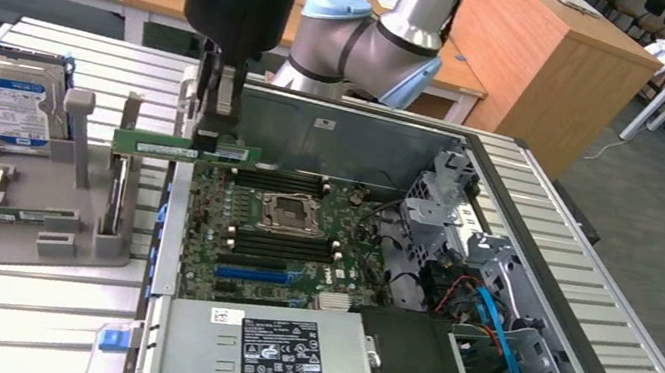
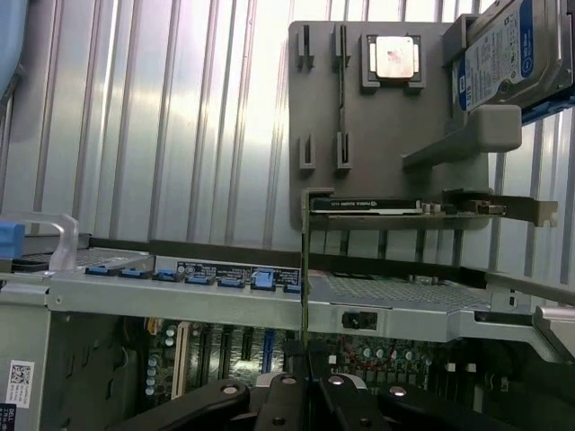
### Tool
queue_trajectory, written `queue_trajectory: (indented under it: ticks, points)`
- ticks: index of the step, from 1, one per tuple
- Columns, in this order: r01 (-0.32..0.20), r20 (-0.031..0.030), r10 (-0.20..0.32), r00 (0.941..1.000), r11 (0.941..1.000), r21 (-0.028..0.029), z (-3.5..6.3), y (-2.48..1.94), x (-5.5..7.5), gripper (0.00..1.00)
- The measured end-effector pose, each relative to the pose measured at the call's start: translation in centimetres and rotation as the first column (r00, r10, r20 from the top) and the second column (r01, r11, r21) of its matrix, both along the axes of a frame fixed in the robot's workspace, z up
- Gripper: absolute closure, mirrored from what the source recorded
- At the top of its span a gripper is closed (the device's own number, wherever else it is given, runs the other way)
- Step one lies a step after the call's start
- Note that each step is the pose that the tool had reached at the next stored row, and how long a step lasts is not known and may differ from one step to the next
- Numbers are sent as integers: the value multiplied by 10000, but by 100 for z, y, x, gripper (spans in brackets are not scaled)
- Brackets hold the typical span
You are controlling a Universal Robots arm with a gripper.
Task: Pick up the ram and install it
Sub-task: 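Pick up the ram and move it above insertion slot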
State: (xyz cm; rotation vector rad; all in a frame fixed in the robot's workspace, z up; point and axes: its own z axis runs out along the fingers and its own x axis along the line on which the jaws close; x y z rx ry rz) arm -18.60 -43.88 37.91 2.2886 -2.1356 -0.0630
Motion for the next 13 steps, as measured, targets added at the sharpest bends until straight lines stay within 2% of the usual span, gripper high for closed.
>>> queue_trajectory:
  ticks: [13]
  points:
    - [0, 0, 0, 10000, 10000, 0, 0, 0, 137, 88]
